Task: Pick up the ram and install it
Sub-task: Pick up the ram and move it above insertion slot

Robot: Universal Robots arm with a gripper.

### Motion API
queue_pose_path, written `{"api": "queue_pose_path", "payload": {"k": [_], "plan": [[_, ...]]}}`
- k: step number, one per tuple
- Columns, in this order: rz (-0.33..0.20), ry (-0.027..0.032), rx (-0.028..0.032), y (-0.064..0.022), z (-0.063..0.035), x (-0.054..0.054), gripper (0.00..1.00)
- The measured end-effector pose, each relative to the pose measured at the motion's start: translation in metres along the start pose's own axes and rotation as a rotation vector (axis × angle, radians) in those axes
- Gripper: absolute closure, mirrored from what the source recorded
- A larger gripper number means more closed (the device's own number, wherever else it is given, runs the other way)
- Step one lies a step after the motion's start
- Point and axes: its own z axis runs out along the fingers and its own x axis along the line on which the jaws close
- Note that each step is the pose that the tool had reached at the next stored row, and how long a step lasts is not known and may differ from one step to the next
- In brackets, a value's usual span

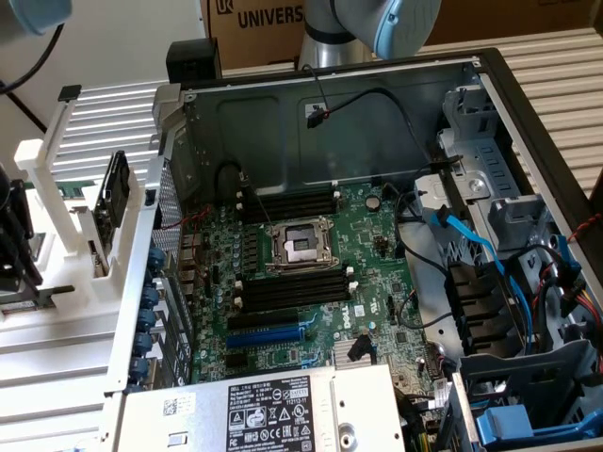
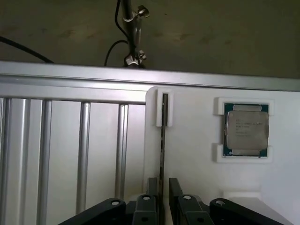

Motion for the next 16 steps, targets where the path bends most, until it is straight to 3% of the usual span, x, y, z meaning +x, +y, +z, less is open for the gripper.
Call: {"api": "queue_pose_path", "payload": {"k": [16], "plan": [[0.006,-0.0035,0.0003,-0.0005,0.0105,-0.001,0.76]]}}
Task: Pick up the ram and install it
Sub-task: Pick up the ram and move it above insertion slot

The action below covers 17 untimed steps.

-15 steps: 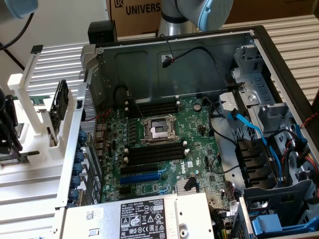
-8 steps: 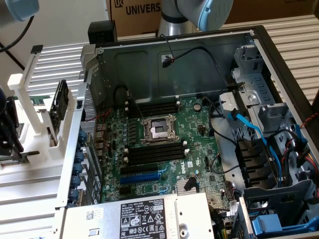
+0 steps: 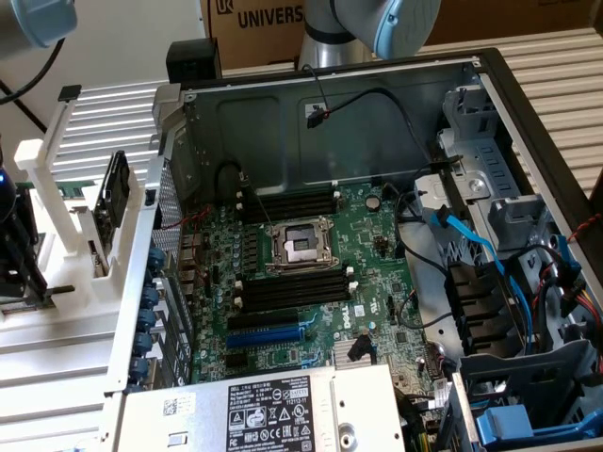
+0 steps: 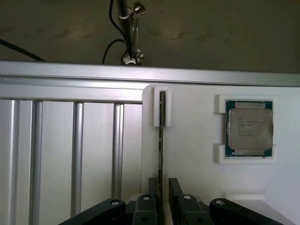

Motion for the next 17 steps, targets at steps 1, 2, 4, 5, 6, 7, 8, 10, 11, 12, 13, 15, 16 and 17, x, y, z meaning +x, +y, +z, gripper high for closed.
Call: {"api": "queue_pose_path", "payload": {"k": [1,2,4,5,6,7,8,10,11,12,13,15,16,17], "plan": [[0.0,-0.0001,0.0001,0.0,0.0001,0.0,0.76],[0.0,-0.0001,0.0001,0.0,0.0001,0.0,0.76],[0.0,-0.0001,0.0001,0.0,0.0001,0.0,0.76],[0.0,-0.0001,0.0002,0.0,0.0001,0.0,0.76],[0.0,-0.0001,0.0002,0.0,0.0001,0.0,0.76],[0.0,-0.0001,0.0002,0.0,0.0001,0.0,0.76],[0.0,-0.0001,0.0002,0.0,0.0001,0.0,0.76],[0.0,-0.0001,0.0002,0.0,0.0001,0.0,0.76],[0.0,-0.0001,0.0002,0.0,0.0001,0.0,0.78],[0.0,0.0,0.0002,0.0,0.0001,0.0,0.78],[0.0,-0.0002,0.0002,0.0,0.0001,0.0,0.84],[0.0,-0.0001,0.0002,0.0,0.0001,0.0,0.87],[0.0,-0.0001,0.0002,0.0,0.0001,0.0,0.87],[0.0,-0.0001,0.0002,0.0,0.0001,0.0,0.87]]}}
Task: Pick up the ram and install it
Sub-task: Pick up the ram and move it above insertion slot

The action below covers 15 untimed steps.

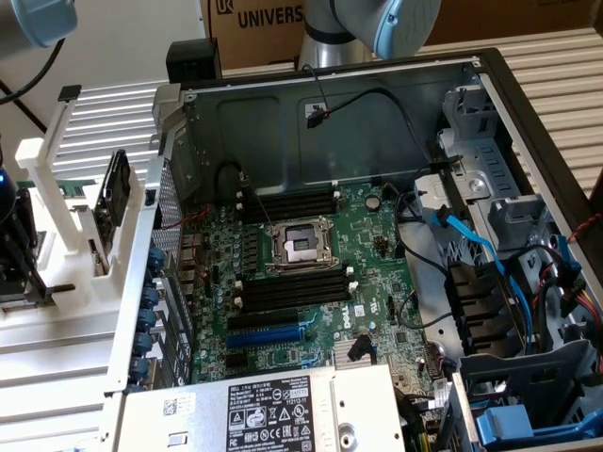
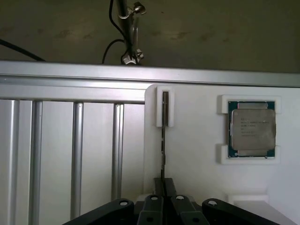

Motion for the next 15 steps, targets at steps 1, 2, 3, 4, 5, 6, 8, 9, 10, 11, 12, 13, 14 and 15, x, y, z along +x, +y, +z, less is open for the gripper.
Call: {"api": "queue_pose_path", "payload": {"k": [1,2,3,4,5,6,8,9,10,11,12,13,14,15], "plan": [[0.0,0.0,0.0,0.0,0.0,0.0,0.87],[0.0,0.0,0.0,0.0,0.0,0.0,0.87],[0.0,0.0,0.0,0.0,0.0,0.0,0.87],[0.0,0.0,0.0,0.0,0.0,0.0,0.87],[0.0,0.0,0.0,0.0,0.0,0.0,0.87],[0.0,0.0,0.0,0.0,0.0,0.0,0.87],[0.0,0.0,-0.0001,0.0,0.0,0.0,0.87],[0.0,0.0,0.0,0.0,0.0,0.0,0.87],[0.0,0.0,0.0,0.0,0.0,0.0,0.87],[0.0,0.0,0.0,0.0,0.0,0.0,0.87],[0.0,-0.0002,0.0,0.0001,-0.0001,0.0,0.87],[0.0,-0.0008,0.0002,0.0002,-0.0009,0.0,0.87],[0.0,-0.0015,0.0005,0.0006,-0.0044,0.0,0.87],[0.0,-0.0017,0.0008,0.0009,-0.0109,0.0,0.87]]}}
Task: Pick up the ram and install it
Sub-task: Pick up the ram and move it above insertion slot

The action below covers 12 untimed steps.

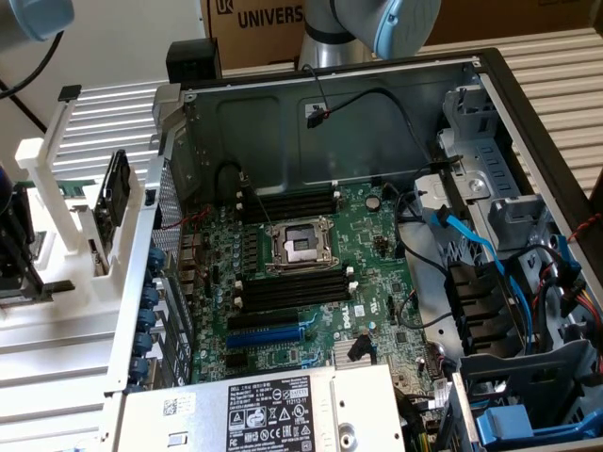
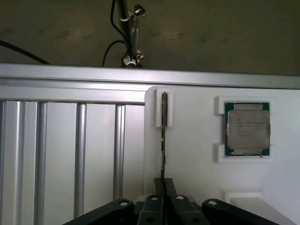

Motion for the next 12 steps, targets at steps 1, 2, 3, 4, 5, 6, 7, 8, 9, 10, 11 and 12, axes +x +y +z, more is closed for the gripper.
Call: {"api": "queue_pose_path", "payload": {"k": [1,2,3,4,5,6,7,8,9,10,11,12], "plan": [[0.0,-0.0002,0.0003,0.0002,-0.0031,0.0,0.87],[0.0,-0.0002,0.0002,0.0003,-0.0074,0.0,0.87],[0.0,-0.0002,0.0003,0.0004,-0.0111,0.0,0.87],[0.0,-0.0003,0.0002,0.0006,-0.015,0.0,0.87],[0.0,-0.0003,0.0003,0.0008,-0.0184,0.0,0.87],[0.0,-0.0002,0.0003,0.0012,-0.0255,0.0,0.87],[0.0,-0.0003,0.0003,0.0014,-0.0299,-0.001,0.87],[0.0,-0.0002,0.0004,0.0017,-0.0342,-0.001,0.87],[0.0,-0.0002,0.0004,0.0022,-0.0435,-0.001,0.87],[0.0,-0.0002,0.0005,0.0024,-0.0478,-0.002,0.87],[0.0,-0.0002,0.0003,0.0026,-0.0527,-0.002,0.87],[0.0,-0.0003,0.0005,0.0028,-0.0572,-0.002,0.87]]}}
